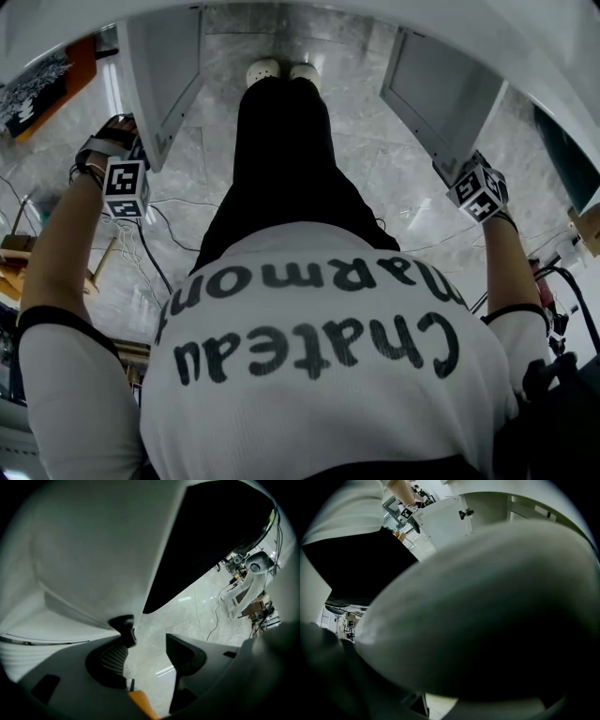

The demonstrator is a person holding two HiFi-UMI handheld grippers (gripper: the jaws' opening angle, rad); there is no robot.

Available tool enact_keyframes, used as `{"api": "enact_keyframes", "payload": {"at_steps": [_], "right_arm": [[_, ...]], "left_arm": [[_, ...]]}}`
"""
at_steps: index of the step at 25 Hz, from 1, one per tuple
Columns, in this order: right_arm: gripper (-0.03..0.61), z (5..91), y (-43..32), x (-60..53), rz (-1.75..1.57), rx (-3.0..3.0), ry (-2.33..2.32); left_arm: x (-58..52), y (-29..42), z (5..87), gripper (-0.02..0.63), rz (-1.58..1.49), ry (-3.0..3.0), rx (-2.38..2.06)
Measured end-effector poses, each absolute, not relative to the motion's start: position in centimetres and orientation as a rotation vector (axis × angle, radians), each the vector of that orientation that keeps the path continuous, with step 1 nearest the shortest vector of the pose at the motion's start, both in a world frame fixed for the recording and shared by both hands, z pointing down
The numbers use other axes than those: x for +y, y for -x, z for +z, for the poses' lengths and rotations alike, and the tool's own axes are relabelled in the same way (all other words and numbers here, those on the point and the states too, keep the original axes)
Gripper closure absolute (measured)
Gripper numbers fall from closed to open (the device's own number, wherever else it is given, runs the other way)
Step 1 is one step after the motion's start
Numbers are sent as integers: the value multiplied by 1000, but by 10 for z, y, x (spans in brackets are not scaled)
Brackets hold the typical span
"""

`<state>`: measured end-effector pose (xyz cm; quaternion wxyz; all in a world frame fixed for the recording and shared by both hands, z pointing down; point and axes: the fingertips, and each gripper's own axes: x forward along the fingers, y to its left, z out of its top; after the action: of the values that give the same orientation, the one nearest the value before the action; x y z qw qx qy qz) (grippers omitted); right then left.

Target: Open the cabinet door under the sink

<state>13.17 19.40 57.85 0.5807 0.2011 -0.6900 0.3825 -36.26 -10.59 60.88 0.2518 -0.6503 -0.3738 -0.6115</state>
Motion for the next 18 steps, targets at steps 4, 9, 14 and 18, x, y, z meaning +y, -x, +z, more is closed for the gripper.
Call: {"api": "enact_keyframes", "payload": {"at_steps": [4,9,14,18], "right_arm": [[388,577,-133,195,879,-1578,-433],[362,577,-141,196,834,-1489,-394],[351,577,-150,201,831,-1394,-379],[348,576,-156,203,831,-1331,-384]], "left_arm": [[-112,369,609,362,-1748,1750,-918],[-131,367,610,350,-1862,1764,-654],[-143,364,604,350,-1969,1796,-433],[-154,364,596,350,-2012,1778,-339]]}}
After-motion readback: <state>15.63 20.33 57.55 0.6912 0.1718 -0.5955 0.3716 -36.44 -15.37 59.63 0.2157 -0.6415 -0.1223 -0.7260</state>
